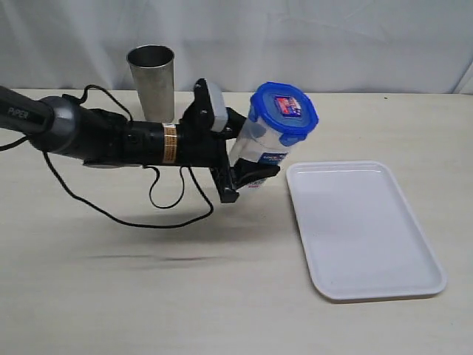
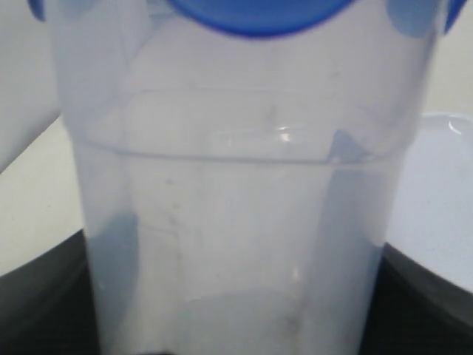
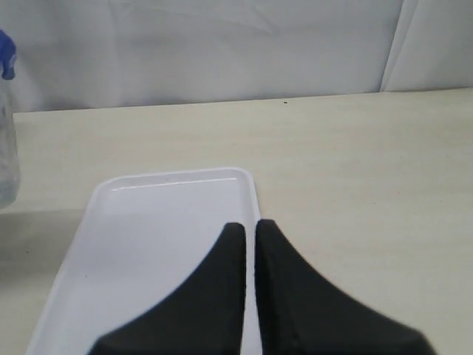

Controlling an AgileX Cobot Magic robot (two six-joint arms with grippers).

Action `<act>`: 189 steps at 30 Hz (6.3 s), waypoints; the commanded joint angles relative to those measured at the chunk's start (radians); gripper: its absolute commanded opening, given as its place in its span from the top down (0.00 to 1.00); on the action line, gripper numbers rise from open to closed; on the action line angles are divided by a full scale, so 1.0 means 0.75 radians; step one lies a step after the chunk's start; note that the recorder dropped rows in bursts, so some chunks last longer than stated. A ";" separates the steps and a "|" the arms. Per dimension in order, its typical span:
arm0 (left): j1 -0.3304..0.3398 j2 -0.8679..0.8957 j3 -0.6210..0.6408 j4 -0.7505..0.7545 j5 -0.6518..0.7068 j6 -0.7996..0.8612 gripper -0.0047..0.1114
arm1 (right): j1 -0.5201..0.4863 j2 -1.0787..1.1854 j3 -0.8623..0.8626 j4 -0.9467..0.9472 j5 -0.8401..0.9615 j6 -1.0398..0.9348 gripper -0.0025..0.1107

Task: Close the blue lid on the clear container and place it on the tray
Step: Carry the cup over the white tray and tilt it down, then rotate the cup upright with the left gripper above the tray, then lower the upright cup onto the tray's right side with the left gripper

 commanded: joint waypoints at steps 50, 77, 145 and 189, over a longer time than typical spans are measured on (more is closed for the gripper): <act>-0.527 -0.004 -0.434 0.528 1.573 0.965 0.96 | -0.005 -0.008 0.002 0.002 0.029 -0.003 0.94; -0.632 -0.004 -0.434 0.708 1.800 1.053 0.96 | -0.005 -0.008 0.002 0.002 0.029 -0.003 0.94; -0.450 0.645 -0.976 -0.622 0.050 -0.254 0.96 | -0.005 -0.008 0.002 0.002 0.029 -0.003 0.94; -0.462 0.748 -1.014 -0.204 -0.226 -0.466 0.96 | -0.005 -0.008 0.002 0.002 0.029 -0.003 0.94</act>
